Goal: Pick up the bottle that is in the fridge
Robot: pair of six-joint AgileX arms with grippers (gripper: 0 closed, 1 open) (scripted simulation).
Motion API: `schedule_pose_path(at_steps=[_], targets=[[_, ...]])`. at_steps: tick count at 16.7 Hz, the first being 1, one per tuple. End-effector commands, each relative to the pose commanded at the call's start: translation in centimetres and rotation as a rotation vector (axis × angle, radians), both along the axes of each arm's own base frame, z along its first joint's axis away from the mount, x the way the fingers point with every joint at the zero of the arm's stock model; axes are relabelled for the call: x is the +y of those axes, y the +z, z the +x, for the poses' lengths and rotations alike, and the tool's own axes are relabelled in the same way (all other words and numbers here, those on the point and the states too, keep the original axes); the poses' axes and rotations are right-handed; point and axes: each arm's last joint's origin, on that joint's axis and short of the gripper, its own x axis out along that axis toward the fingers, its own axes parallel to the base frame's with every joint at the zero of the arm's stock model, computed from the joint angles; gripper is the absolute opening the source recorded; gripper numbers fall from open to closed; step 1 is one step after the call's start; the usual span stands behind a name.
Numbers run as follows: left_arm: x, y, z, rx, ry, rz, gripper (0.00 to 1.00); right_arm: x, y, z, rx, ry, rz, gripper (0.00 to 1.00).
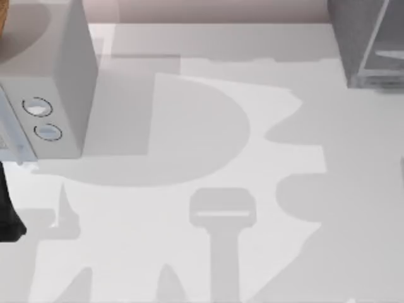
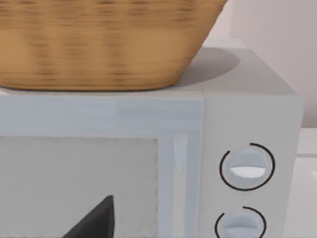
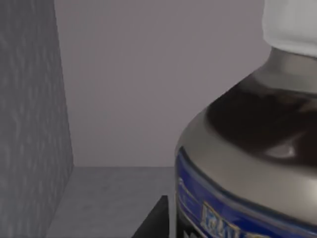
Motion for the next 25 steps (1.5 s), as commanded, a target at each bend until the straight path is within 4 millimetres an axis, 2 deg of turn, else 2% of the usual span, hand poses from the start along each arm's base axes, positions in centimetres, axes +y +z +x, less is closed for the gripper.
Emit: schedule_pose_path(at_steps=[8,12,15,19,22,25], targets=[[0.0,0.0,0.0,0.0,0.0,0.0,1.0,0.5,0.2,-0.6,0.007,0.007,0.003,0.0],[0.0,0.0,0.0,0.0,0.0,0.0,1.0,1.8,2.7,-3.4,0.013,0.008,0.003,0.0],[0.0,0.0,0.0,0.0,0.0,0.0,1.0,3.2,5.3,-7.5,0.009,0.004,0.001,0.0],[0.0,0.0,0.0,0.0,0.0,0.0,1.0,5.3,7.4,-15.1,-0.013,0.001,-0.003,0.0],[0.0,0.0,0.0,0.0,0.0,0.0,1.0,6.5,6.5,-20.9,-0.024,0.002,-0.003,0.0],[0.0,0.0,0.0,0.0,0.0,0.0,1.0,7.2,3.9,-25.2,-0.032,0.004,-0.003,0.0]])
